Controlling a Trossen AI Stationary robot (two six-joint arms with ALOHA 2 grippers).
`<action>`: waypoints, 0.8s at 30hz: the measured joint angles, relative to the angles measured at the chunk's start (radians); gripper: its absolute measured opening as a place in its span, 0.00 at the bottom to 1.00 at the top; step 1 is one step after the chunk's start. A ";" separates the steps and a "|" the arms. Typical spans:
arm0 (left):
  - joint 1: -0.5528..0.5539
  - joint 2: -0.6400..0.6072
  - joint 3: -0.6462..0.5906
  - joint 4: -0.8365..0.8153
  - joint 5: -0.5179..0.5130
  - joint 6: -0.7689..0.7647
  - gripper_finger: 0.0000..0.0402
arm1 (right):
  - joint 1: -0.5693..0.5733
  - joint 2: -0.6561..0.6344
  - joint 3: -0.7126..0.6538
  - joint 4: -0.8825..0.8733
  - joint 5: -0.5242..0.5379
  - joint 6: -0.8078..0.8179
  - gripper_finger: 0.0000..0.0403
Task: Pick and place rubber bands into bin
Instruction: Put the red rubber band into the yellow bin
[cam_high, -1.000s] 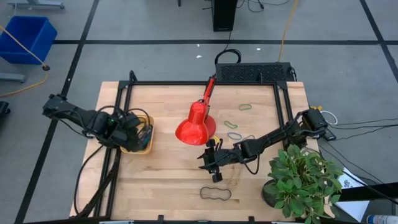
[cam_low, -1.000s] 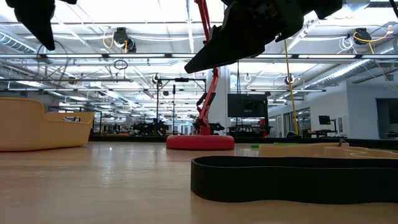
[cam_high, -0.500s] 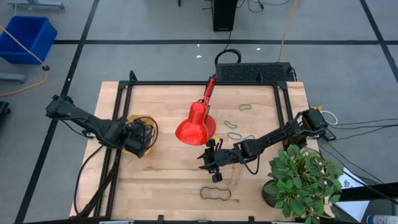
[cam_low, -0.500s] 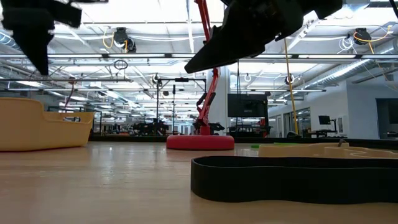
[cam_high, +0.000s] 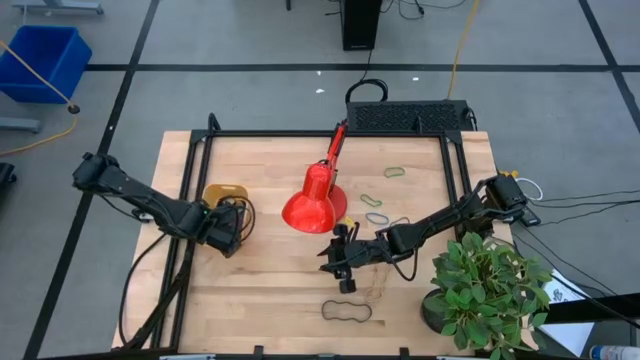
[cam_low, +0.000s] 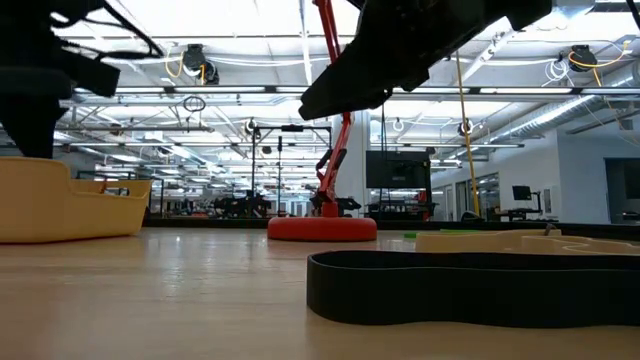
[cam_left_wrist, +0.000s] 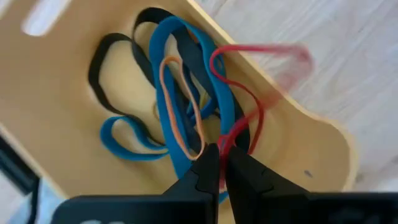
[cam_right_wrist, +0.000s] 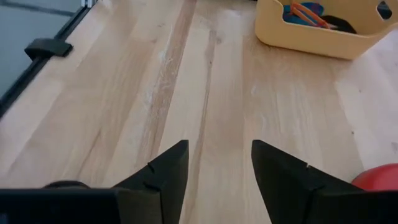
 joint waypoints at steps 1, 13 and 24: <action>0.004 0.000 -0.015 0.023 0.000 0.000 0.07 | 0.000 0.000 0.000 0.000 0.000 0.019 0.42; 0.014 0.000 -0.047 0.063 0.005 0.032 0.08 | 0.013 0.000 0.000 0.008 -0.132 -0.056 0.42; 0.014 0.000 -0.047 0.020 0.013 -0.007 0.20 | 0.013 0.000 0.000 0.008 -0.131 -0.035 0.42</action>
